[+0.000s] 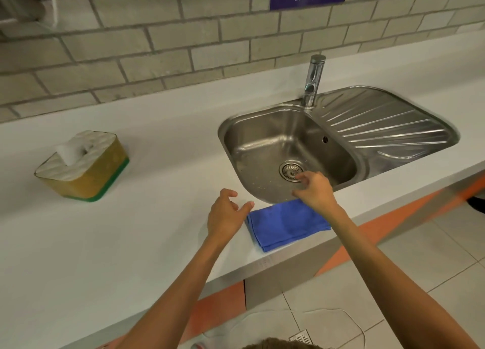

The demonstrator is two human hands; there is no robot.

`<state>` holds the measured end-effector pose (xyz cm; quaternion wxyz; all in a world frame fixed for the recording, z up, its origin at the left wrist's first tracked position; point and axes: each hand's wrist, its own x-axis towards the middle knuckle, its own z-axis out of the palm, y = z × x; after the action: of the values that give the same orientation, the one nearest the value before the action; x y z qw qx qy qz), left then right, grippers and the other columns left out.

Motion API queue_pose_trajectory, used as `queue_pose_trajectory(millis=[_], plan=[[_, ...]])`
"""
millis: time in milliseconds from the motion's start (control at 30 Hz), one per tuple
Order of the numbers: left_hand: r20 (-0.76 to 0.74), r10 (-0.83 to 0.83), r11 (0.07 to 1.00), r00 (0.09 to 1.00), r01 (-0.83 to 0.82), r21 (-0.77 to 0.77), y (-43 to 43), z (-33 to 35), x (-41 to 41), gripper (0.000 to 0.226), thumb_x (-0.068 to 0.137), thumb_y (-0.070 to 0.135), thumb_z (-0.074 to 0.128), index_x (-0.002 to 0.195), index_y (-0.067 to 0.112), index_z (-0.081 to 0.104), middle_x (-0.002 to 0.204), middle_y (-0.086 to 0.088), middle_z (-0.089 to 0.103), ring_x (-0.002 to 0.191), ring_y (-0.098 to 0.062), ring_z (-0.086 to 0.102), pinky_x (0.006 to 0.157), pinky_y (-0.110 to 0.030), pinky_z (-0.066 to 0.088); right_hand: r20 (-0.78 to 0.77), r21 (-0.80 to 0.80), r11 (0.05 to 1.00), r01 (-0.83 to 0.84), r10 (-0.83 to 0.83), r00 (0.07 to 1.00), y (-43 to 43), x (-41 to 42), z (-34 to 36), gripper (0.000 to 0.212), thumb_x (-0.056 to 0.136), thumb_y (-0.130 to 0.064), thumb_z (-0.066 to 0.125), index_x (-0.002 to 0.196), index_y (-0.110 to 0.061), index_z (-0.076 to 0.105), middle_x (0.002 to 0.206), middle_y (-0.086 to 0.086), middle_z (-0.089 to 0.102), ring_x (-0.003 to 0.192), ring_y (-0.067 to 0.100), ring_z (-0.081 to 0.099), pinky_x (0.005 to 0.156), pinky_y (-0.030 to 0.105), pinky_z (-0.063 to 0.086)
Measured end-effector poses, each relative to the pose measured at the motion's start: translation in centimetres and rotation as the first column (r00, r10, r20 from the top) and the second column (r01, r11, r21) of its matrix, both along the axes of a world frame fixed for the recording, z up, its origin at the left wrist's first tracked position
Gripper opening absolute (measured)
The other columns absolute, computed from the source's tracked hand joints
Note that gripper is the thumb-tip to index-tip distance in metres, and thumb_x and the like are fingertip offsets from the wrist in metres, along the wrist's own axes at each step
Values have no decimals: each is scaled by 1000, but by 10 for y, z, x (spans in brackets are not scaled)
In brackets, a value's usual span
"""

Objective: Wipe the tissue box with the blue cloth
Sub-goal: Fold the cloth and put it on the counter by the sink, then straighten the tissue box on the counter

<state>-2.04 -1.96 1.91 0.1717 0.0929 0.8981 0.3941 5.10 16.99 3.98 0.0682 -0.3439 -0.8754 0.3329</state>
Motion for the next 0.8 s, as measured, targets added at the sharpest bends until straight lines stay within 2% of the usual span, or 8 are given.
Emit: queue_pose_trajectory(millis=[100, 200, 333, 433, 533, 600, 667, 800], plan=[[-7, 71, 993, 997, -70, 97, -14, 20, -19, 49, 81, 46, 62, 119, 18, 48, 113, -10, 65, 93, -20, 59, 85, -30, 47, -59, -61, 997, -43, 39, 997, -23, -29, 13, 45, 76, -21, 71, 117, -7, 61, 115, 12, 64, 107, 24, 59, 83, 26, 41], [2, 159, 975, 987, -157, 159, -39, 42, -44, 48, 82, 47, 62, 118, 19, 49, 112, -9, 63, 99, -27, 64, 94, -40, 52, -112, -68, 992, -108, 100, 989, -54, -64, 26, 40, 76, -24, 70, 112, -8, 64, 98, 7, 64, 90, 19, 57, 79, 25, 40], [0, 270, 930, 963, -261, 260, -91, 65, -80, 47, 82, 46, 62, 115, 16, 50, 98, -7, 62, 94, -29, 64, 92, -43, 52, -191, -93, 968, -233, 212, 958, -105, -117, 39, 38, 78, -25, 69, 111, -7, 64, 94, 9, 64, 86, 19, 57, 78, 28, 43], [29, 365, 867, 930, -352, 353, -137, 74, -106, 45, 85, 40, 60, 116, 9, 50, 77, -2, 57, 74, -24, 60, 79, -37, 51, -228, -139, 936, -322, 287, 930, -148, -157, 47, 39, 80, -28, 67, 114, -10, 63, 99, 12, 65, 92, 24, 61, 80, 29, 45], [74, 454, 799, 888, -442, 407, -186, 78, -129, 31, 89, 32, 57, 107, 9, 48, 83, -6, 57, 56, -15, 52, 55, -26, 44, -275, -203, 896, -396, 336, 901, -191, -192, 49, 38, 82, -31, 65, 114, -9, 64, 91, 7, 62, 86, 21, 59, 78, 27, 44], [113, 518, 747, 848, -512, 424, -217, 77, -143, 28, 91, 30, 54, 108, 9, 47, 93, -12, 57, 56, -16, 52, 55, -27, 46, -302, -262, 866, -427, 346, 888, -218, -213, 47, 38, 83, -33, 63, 113, -10, 63, 96, 10, 64, 92, 24, 62, 83, 30, 46], [151, 557, 713, 816, -564, 417, -243, 76, -155, 34, 92, 29, 52, 116, 5, 48, 101, -18, 60, 66, -23, 57, 63, -31, 51, -315, -317, 839, -442, 347, 884, -239, -233, 42, 39, 85, -34, 60, 117, -10, 61, 109, 14, 65, 101, 26, 62, 88, 32, 46], [255, 555, 656, 792, -605, 450, -278, 66, -172, 35, 95, 26, 48, 122, 3, 44, 88, -13, 60, 61, -18, 56, 47, -19, 50, -323, -435, 796, -420, 297, 898, -270, -267, 28, 46, 90, -35, 51, 130, -11, 50, 125, 14, 58, 114, 28, 56, 95, 34, 43]])
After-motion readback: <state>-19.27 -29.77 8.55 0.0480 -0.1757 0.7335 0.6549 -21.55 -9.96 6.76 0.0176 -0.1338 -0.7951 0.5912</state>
